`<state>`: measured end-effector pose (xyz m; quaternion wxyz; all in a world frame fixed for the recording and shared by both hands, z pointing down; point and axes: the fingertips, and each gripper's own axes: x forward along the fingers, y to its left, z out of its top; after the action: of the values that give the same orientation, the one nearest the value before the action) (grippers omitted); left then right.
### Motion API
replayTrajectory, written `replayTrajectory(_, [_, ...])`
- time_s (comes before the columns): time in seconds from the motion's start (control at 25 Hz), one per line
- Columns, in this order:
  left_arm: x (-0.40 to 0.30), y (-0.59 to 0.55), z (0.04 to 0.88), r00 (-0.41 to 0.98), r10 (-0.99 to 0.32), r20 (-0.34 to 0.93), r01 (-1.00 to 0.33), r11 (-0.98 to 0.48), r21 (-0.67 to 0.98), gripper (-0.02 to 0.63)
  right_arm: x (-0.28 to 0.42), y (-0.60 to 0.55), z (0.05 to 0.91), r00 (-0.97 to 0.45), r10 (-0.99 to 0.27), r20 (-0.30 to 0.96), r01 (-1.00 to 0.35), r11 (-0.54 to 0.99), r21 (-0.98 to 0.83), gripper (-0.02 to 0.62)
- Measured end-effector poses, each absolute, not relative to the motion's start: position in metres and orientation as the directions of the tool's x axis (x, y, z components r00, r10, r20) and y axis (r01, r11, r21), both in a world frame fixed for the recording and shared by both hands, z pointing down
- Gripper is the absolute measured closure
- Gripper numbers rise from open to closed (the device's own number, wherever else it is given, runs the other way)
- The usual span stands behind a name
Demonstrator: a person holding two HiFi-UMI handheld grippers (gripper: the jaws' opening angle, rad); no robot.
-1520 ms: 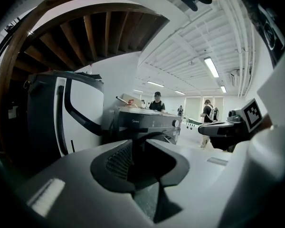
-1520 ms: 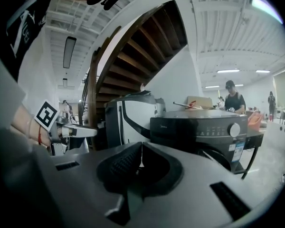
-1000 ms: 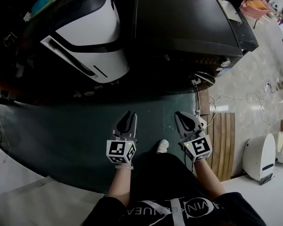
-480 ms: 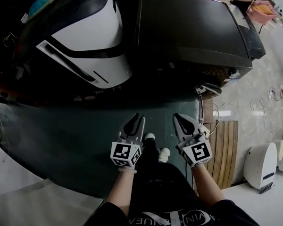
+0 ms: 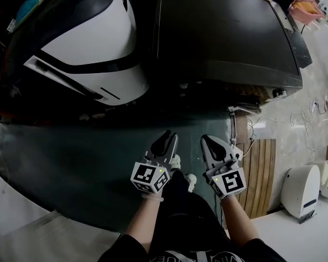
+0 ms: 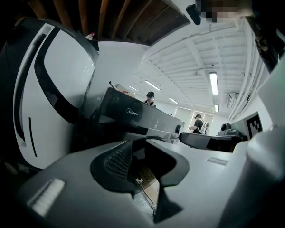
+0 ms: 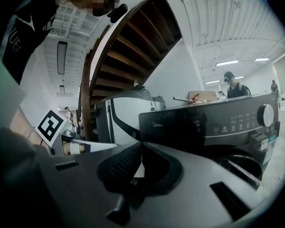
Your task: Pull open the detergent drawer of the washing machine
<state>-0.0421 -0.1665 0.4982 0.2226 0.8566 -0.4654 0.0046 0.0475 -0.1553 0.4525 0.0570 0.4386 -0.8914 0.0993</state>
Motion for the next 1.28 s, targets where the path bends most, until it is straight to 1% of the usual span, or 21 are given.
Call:
replayTrajectory(0.2, [-0.037, -0.2, 0.507, 0.59, -0.791, 0.16, -0.753, -0.469, 0.461, 0.537, 0.039, -0.177, 0.463, -0.602, -0.775, 0.193, -0.799, 0.584, -0.147, 0.583])
replayTrajectory(0.44, [-0.024, -0.232, 0.512, 0.638, -0.768, 0.055, -0.651, -0.5, 0.571, 0.535, 0.032, -0.199, 0.476, -0.605, -0.772, 0.192, -0.796, 0.587, -0.15, 0.583])
replayTrajectory(0.64, [-0.013, -0.255, 0.519, 0.672, -0.741, 0.001, -0.585, -0.529, 0.615, 0.522, 0.036, -0.212, 0.495, -0.593, -0.777, 0.211, -0.805, 0.581, -0.122, 0.583])
replayTrajectory(0.96, [-0.003, -0.283, 0.517, 0.678, -0.725, -0.12, -0.466, -0.55, 0.693, 0.515, 0.037, -0.235, 0.501, -0.56, -0.798, 0.223, -0.829, 0.535, -0.166, 0.583])
replayTrajectory(1.08, [-0.001, -0.294, 0.515, 0.671, -0.724, -0.16, -0.434, -0.558, 0.707, 0.514, 0.039, -0.238, 0.508, -0.566, -0.794, 0.221, -0.824, 0.547, -0.145, 0.583])
replayTrajectory(1.28, [-0.001, -0.307, 0.514, 0.646, -0.73, -0.223, -0.376, -0.559, 0.739, 0.507, 0.035, -0.246, 0.51, -0.566, -0.795, 0.218, -0.824, 0.538, -0.176, 0.583])
